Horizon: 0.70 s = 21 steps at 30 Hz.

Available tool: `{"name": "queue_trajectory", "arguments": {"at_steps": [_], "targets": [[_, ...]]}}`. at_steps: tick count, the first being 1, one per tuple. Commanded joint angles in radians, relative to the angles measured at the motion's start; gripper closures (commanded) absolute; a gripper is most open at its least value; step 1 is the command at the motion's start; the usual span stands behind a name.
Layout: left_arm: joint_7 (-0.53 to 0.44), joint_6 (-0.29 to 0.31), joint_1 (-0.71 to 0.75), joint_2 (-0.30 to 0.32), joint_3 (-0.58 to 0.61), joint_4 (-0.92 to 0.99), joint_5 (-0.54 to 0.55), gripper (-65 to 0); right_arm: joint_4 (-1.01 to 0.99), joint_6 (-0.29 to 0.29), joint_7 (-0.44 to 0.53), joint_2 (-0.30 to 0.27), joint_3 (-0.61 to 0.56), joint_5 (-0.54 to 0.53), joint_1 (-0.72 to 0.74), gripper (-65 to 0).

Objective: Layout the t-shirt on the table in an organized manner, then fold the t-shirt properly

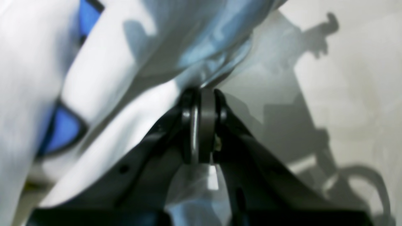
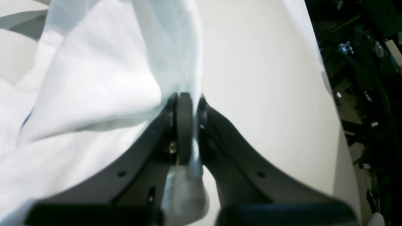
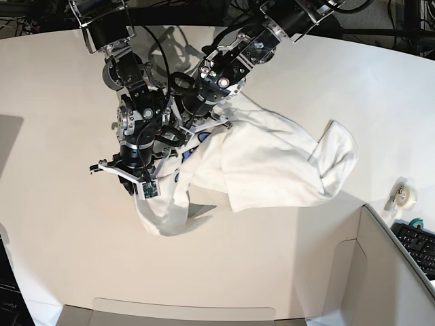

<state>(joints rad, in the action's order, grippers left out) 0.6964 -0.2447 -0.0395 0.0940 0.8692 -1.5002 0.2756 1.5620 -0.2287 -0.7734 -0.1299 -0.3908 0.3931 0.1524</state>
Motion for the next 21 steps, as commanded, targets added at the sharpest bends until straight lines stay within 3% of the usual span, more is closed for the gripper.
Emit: {"name": "queue_trajectory", "arguments": {"at_steps": [1, 9, 16, 21], "targets": [[0.116, -0.023, 0.022, 0.029, -0.002, -0.030, 0.014, -0.1, 0.022, -0.010, 0.024, -0.001, 0.003, 0.019, 0.019, 0.0], [0.121, -0.023, 0.060, 0.112, -0.009, -0.277, 0.014, -0.1, 0.087, -0.010, 0.024, -0.001, 0.003, 0.016, 0.019, 0.0], [0.124, -0.017, 0.115, 0.140, -0.130, -0.409, 0.015, -0.1, 0.134, -0.010, 0.024, 0.009, 0.005, 0.016, 0.028, 0.0], [0.125, -0.015, 0.149, 0.181, -0.172, -0.489, 0.015, -0.1, 0.136, -0.010, 0.024, 0.049, 0.005, 0.016, 0.049, 0.0]]}}
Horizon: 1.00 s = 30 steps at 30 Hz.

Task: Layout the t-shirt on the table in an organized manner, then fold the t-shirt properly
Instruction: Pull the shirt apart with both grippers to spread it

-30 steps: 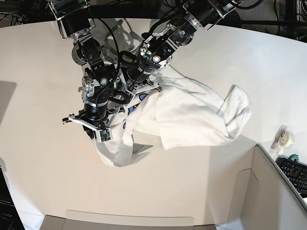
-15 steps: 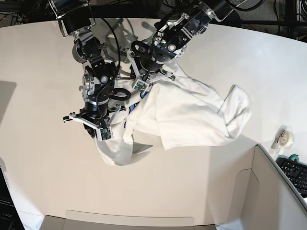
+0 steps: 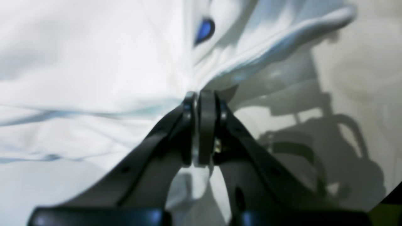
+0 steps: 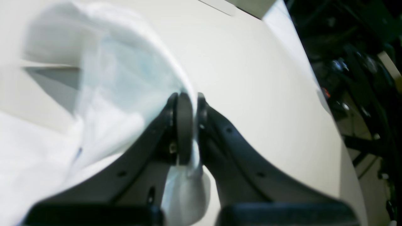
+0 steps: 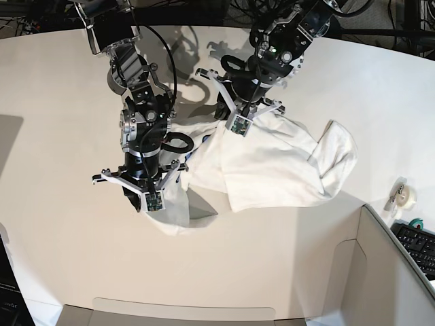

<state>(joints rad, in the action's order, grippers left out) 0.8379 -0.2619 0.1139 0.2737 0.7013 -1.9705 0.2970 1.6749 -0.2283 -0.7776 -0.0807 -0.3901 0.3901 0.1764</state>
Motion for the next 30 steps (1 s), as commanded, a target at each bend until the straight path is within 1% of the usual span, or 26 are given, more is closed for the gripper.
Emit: {"name": "queue_trajectory", "arguments": {"at_steps": [1, 4, 9, 13, 15, 20, 22, 26, 30], "targets": [[-0.016, 0.002, -0.003, 0.011, -0.004, -0.030, -0.005, -0.1, 0.023, -0.010, 0.028, 0.012, 0.004, 0.019, 0.027, 0.0], [-0.015, 0.002, 0.002, 0.020, -0.010, -0.056, -0.005, -0.1, 0.031, -0.010, 0.028, 0.038, 0.000, 0.019, 0.048, 0.0], [-0.015, 0.003, 0.010, 0.022, -0.085, -0.062, -0.005, -0.1, 0.038, -0.010, 0.028, 0.094, -0.004, 0.019, 0.097, 0.0], [-0.015, 0.003, 0.008, 0.058, -0.128, -0.072, -0.002, -0.1, 0.037, -0.009, 0.028, 0.137, -0.004, 0.019, 0.134, 0.0], [-0.015, 0.003, 0.008, 0.069, -0.151, -0.076, -0.002, -0.1, 0.035, -0.009, 0.028, 0.146, -0.004, 0.019, 0.147, 0.0], [-0.015, 0.005, 0.008, 0.069, -0.239, -0.092, -0.002, -0.1, 0.035, -0.009, 0.028, 0.170, -0.005, 0.019, 0.166, 0.0], [-0.015, 0.025, 0.008, 0.069, -0.274, -0.103, -0.002, -0.1, 0.035, -0.009, 0.028, 0.190, -0.005, 0.019, 0.170, 0.0], [-0.015, 0.111, 0.007, 0.066, -0.358, -0.103, -0.002, -0.1, 0.032, -0.009, 0.028, 0.226, -0.007, 0.019, 0.191, 0.0], [-0.016, 0.131, 0.008, 0.066, -0.421, -0.103, -0.002, -0.1, 0.032, -0.009, 0.028, 0.238, -0.007, 0.019, 0.214, 0.0]]}}
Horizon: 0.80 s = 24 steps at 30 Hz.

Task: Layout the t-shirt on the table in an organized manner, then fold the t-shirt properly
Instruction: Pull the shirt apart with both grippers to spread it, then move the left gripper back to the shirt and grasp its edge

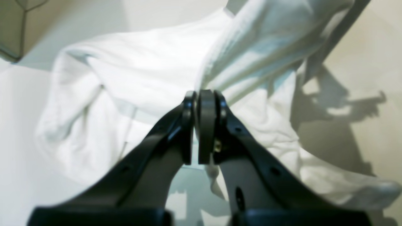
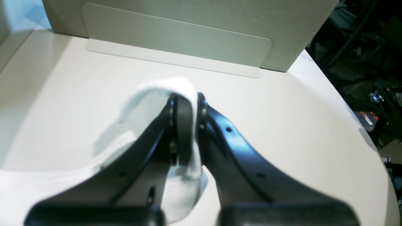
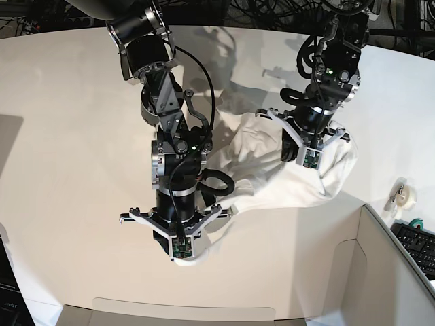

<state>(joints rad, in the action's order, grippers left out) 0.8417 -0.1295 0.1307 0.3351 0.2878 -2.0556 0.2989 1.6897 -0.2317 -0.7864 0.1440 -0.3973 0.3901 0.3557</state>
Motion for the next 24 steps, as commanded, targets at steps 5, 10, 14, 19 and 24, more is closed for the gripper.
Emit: {"name": "queue_trajectory", "arguments": {"at_steps": [5, 10, 14, 19, 24], "targets": [[-0.022, 0.000, -0.015, 0.008, -0.074, -0.020, -0.004, -0.1, 0.014, -0.005, 0.037, 0.013, 0.001, 0.019, 0.072, 0.0], [-0.026, 0.097, -0.021, 0.005, -0.186, -0.030, -0.004, -0.1, -0.004, -0.005, 0.037, 0.013, -0.012, 0.019, 0.127, 0.0], [-0.019, 0.143, -0.052, 0.003, -0.292, -0.032, -0.004, -0.1, -0.041, -0.010, 0.037, 0.013, -0.082, 0.017, 0.188, 0.0], [-0.015, 0.216, -0.088, 0.008, -0.379, -0.032, -0.004, -0.1, -0.092, -0.015, 0.038, 0.013, -0.133, 0.017, 0.257, 0.0], [0.057, 0.262, -0.101, 0.008, -0.391, -0.032, -0.004, -0.3, -0.119, -0.016, 0.038, 0.013, -0.153, -0.033, 0.302, 0.0]]}}
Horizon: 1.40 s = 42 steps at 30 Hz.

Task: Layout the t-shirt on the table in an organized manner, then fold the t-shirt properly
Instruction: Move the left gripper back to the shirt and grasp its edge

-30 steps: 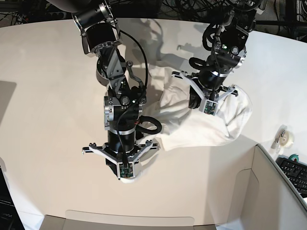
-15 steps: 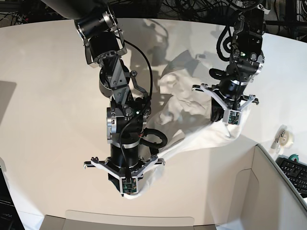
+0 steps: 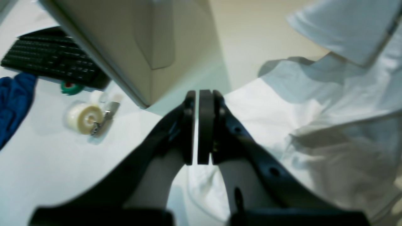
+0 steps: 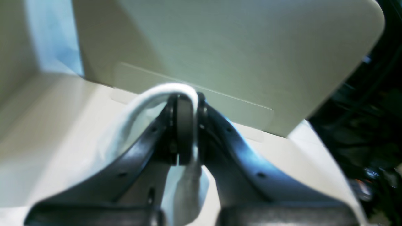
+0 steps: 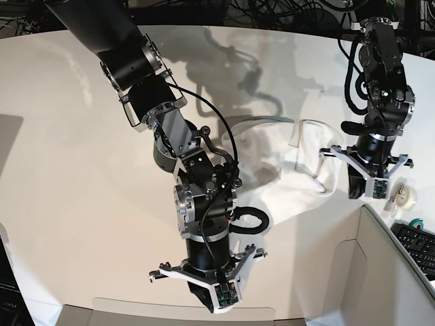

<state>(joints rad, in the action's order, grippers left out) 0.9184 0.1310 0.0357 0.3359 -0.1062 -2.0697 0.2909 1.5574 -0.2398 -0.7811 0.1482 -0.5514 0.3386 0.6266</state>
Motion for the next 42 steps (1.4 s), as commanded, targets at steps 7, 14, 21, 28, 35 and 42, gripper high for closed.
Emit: {"name": "queue_trajectory", "arguments": {"at_steps": [7, 14, 21, 28, 35, 42], "targets": [[0.021, 0.017, -0.006, -0.059, 0.142, -0.009, 0.000, -19.2, 0.010, -0.008, 0.033, 0.009, -0.003, -0.052, 0.003, 0.0], [0.026, 0.017, -0.101, -0.073, 0.256, 0.102, 0.000, -27.9, 0.010, -0.008, 0.033, 0.009, 0.000, -0.051, -0.024, 0.0], [0.021, 0.015, -0.173, -0.065, 0.422, 0.226, -0.052, -27.9, 0.015, -0.008, 0.033, 0.009, 0.000, -0.051, -0.026, 0.0], [-0.008, 0.015, -0.198, -0.067, 0.566, 0.245, -0.273, -27.9, 0.015, -0.008, 0.033, 0.009, 0.001, -0.051, -0.026, 0.0], [-0.019, 0.015, -0.233, -0.067, 0.639, 0.277, -0.339, -27.9, 0.018, -0.008, 0.033, 0.009, 0.001, -0.051, -0.026, 0.0], [-0.022, 0.015, -0.290, -0.071, 0.666, 0.340, -0.339, -27.9, 0.019, -0.008, 0.033, 0.009, 0.001, -0.051, -0.038, 0.0]]}}
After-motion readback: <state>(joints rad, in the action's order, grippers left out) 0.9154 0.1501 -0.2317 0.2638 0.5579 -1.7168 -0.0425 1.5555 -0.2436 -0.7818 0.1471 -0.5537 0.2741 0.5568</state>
